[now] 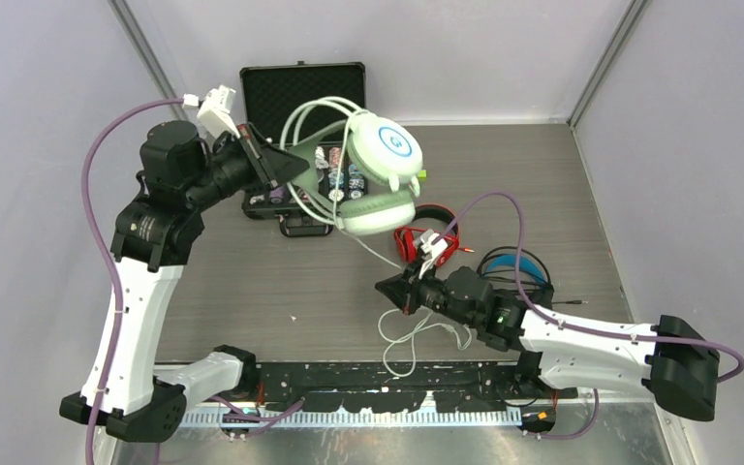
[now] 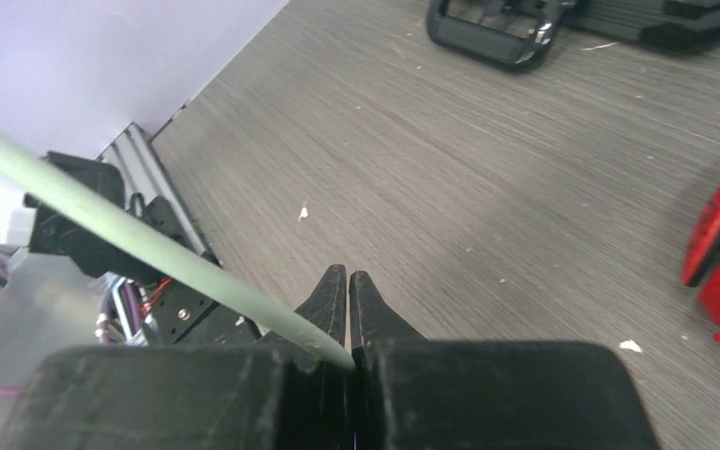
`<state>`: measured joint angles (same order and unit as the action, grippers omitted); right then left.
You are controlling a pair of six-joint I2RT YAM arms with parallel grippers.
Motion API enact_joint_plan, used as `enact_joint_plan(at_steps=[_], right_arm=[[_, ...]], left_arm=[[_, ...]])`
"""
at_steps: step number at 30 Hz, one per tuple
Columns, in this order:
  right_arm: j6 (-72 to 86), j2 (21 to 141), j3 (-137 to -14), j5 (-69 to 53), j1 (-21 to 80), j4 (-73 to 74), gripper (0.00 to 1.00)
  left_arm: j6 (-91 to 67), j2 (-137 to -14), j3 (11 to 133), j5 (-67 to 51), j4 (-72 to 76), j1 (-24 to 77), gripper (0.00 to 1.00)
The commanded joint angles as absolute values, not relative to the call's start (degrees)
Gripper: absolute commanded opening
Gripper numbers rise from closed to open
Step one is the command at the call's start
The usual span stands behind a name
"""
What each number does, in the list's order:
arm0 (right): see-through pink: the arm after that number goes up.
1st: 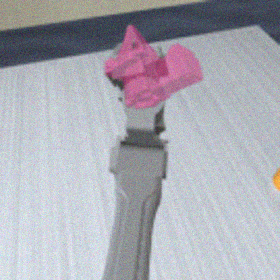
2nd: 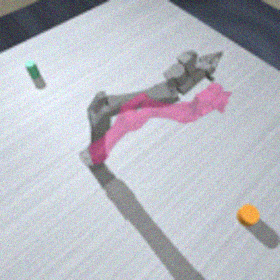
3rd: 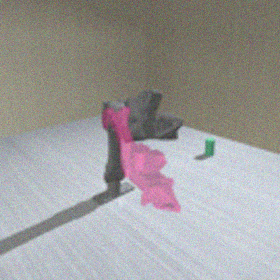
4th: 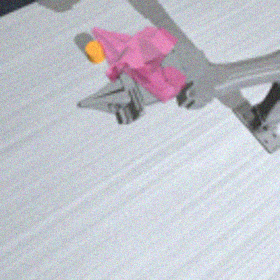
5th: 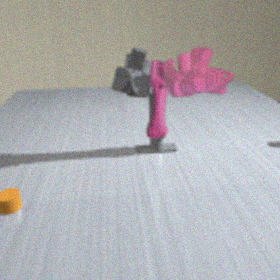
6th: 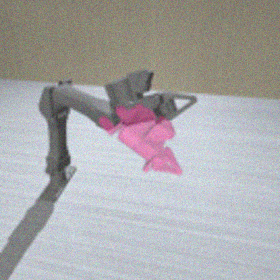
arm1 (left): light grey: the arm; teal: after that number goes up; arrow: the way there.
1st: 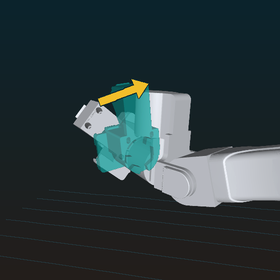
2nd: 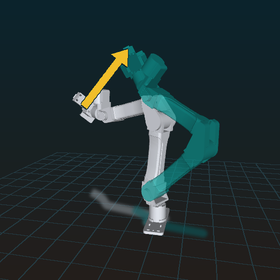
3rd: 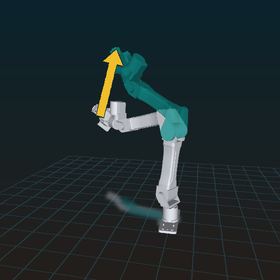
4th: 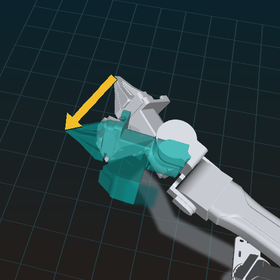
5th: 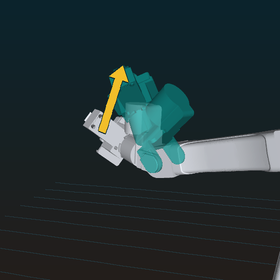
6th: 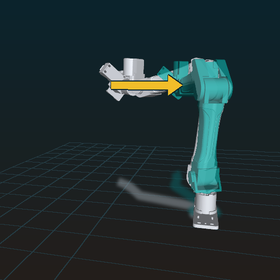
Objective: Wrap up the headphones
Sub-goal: Wrap the headphones cable around the headphones.
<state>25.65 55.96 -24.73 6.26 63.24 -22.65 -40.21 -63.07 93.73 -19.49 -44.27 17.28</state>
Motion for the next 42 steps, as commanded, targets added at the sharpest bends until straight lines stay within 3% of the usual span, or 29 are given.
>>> enact_joint_plan(at_steps=[1, 8, 18, 26, 34, 42], right_arm=[[27.01, 54.22, -26.84, 5.36, 59.3, -21.38, 0.0], [31.19, 49.45, -27.46, 0.81, 51.74, -22.27, 0.12], [30.02, 43.16, -31.45, -3.94, 49.55, -14.1, 0.12], [30.31, 43.51, -45.4, -11.44, 48.96, 8.43, 0.05], [34.34, 48.86, -52.69, -20.9, 48.35, 14.56, 0.04], [36.55, 50.22, -55.68, -28.28, 46.55, 17.46, 0.09]], left_arm=[[-38.38, -60.62, 91.81, -39.61, -33.86, 17.23, 0.0], [-19.09, -58.67, 88.42, -44.95, -42.93, 17.23, 0.0], [2.89, -62.39, 91.3, -48.33, -54.65, 17.31, 0.0], [21.08, -64.3, 93.77, -34.71, -63.42, 20.53, 0.0], [36.78, -65.23, 94.35, -25.67, -70.31, 25.53, 0.0], [40.23, -66.24, 93.16, -19.22, -69.38, 28.07, 0.0]])
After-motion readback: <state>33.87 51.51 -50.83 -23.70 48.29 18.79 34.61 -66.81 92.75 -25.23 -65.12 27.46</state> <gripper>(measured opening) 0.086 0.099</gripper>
